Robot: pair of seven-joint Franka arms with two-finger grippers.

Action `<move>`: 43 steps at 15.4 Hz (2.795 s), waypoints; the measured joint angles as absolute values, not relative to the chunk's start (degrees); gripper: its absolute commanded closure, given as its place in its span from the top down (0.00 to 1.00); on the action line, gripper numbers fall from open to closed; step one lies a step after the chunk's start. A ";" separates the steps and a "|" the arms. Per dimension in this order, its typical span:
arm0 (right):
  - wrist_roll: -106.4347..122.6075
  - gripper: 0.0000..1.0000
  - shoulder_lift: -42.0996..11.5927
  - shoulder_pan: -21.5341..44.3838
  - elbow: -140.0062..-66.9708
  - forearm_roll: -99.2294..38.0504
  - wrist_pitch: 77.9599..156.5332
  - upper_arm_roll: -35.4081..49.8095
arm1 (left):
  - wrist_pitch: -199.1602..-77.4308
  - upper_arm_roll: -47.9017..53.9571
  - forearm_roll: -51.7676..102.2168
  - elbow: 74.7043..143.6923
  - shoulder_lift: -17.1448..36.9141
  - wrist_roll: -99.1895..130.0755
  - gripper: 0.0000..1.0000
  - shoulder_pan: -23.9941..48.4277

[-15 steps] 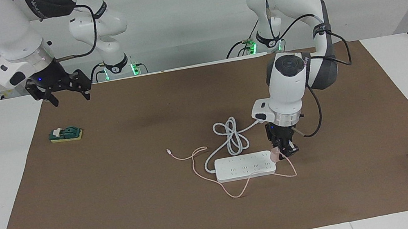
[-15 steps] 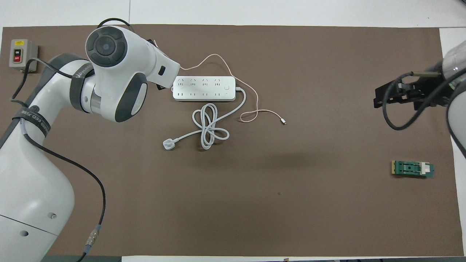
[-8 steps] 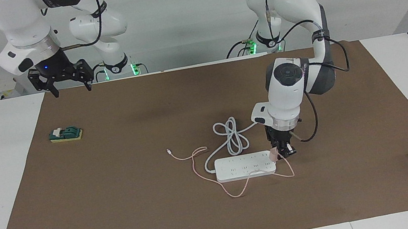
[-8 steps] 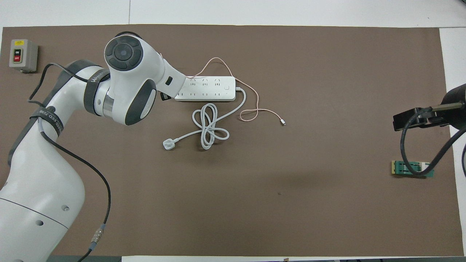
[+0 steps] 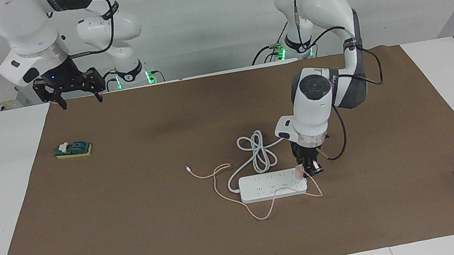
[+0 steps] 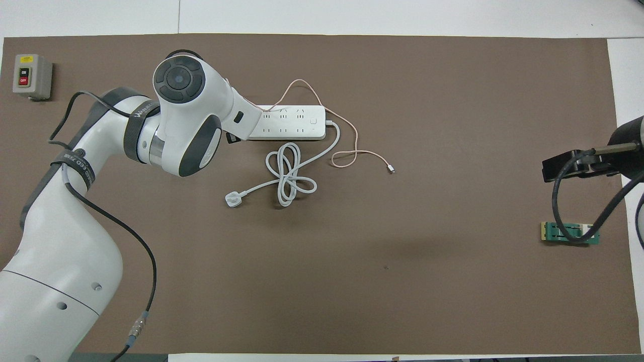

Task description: Plug charger into power strip

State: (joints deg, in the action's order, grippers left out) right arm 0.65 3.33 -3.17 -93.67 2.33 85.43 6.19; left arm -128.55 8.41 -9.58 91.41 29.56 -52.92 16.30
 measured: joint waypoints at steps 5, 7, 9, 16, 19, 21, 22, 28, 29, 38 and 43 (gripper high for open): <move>0.65 1.00 3.53 -3.43 -94.28 0.61 84.72 6.19 | -128.58 8.80 -9.09 91.56 29.56 -52.92 0.00 16.29; 0.65 1.00 3.69 -3.43 -94.32 0.43 84.72 6.20 | -128.52 8.80 -9.09 91.56 29.55 -53.11 0.00 16.29; 0.65 1.00 3.91 -3.42 -94.38 0.37 84.72 6.22 | -128.37 8.80 -9.09 91.56 29.54 -53.45 0.00 16.28; 0.65 1.00 4.04 -3.40 -94.41 0.35 84.72 6.36 | -125.82 9.33 -8.39 91.54 29.18 -53.91 0.00 16.25; 0.65 1.00 4.04 -3.40 -94.41 0.35 84.72 6.44 | -125.41 9.33 -8.03 91.54 29.16 -54.03 0.00 16.22; 0.65 1.00 4.04 -3.40 -94.41 0.35 84.72 6.45 | -125.29 9.32 -7.88 91.54 29.16 -54.11 0.00 16.19; 0.65 1.00 4.04 -3.40 -94.41 0.35 84.72 6.45 | -125.29 9.32 -7.86 91.54 29.16 -54.13 0.00 16.19; 0.65 1.00 4.04 -3.34 -94.41 0.35 84.72 6.54 | -125.33 9.33 -7.84 91.56 29.19 -54.27 0.00 16.17; 0.65 1.00 4.04 -3.34 -94.41 0.35 84.72 6.60 | -125.34 9.33 -7.83 91.56 29.20 -54.35 0.00 16.17; 0.65 1.00 4.06 -3.03 -94.41 0.35 84.72 6.98 | -125.28 9.33 -7.84 91.49 29.25 -54.56 0.00 16.16; 0.65 1.00 4.07 -2.93 -94.41 0.35 84.70 7.00 | -125.25 9.33 -7.83 91.46 29.27 -54.58 0.00 16.16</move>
